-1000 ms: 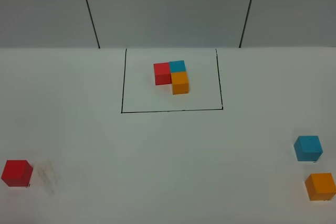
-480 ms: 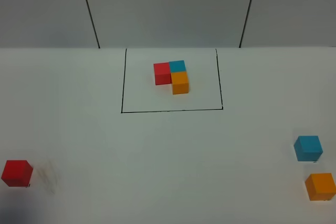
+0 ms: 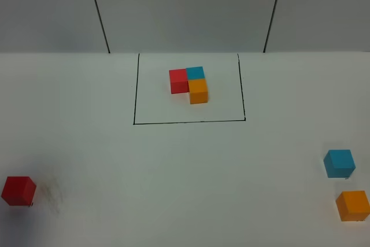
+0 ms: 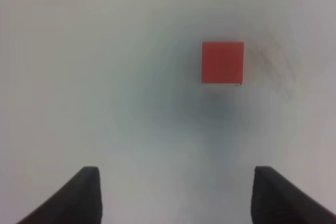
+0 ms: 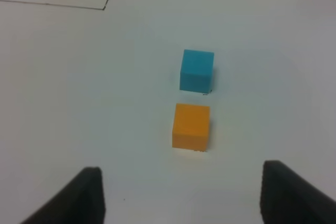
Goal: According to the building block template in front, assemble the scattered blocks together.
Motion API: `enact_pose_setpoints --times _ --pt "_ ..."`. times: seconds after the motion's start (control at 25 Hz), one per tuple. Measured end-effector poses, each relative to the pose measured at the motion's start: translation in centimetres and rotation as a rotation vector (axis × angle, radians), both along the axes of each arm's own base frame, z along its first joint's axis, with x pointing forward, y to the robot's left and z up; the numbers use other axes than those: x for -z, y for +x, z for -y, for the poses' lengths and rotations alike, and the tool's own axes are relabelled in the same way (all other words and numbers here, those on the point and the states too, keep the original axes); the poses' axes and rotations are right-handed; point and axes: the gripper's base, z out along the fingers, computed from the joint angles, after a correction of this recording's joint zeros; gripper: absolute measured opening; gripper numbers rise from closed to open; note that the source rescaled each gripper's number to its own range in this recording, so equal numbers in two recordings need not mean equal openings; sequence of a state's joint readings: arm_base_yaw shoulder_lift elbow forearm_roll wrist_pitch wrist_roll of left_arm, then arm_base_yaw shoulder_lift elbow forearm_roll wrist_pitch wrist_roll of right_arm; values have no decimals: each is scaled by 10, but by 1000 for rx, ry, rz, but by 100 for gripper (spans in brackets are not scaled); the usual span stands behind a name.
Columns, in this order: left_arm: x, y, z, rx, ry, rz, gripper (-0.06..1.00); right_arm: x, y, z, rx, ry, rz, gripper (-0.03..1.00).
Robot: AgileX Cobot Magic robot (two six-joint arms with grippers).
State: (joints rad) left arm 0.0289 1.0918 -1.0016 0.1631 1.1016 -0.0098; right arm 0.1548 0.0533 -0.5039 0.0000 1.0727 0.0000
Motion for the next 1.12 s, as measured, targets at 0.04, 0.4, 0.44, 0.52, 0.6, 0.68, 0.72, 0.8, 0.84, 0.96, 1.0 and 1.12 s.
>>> enact_pose_setpoints --times 0.04,0.4,0.44,0.52,0.6,0.68,0.72,0.8,0.84,0.96,1.0,1.12 --pt "3 3 0 0 -3 -17 94 0 0 0 0 0 0 34" --pt "10 20 1 13 -17 25 94 0 0 0 0 0 0 34" --pt "10 21 2 14 -22 36 94 0 0 0 0 0 0 34" --pt "12 23 3 19 -34 51 94 0 0 0 0 0 0 34" --pt "17 22 4 27 -37 48 94 0 0 0 0 0 0 34" --pt "26 22 4 40 -34 40 94 0 0 0 0 0 0 34" --pt "30 21 4 49 -31 33 94 0 0 0 0 0 0 34" --pt "35 20 4 63 -27 26 94 0 0 0 0 0 0 34" --pt "37 21 4 67 -27 31 94 0 0 0 0 0 0 34" --pt "38 23 4 71 -29 54 94 0 0 0 0 0 0 34" --pt "37 23 4 72 -29 60 94 0 0 0 0 0 0 34" --pt "37 23 4 65 -32 66 94 0 0 0 0 0 0 34"
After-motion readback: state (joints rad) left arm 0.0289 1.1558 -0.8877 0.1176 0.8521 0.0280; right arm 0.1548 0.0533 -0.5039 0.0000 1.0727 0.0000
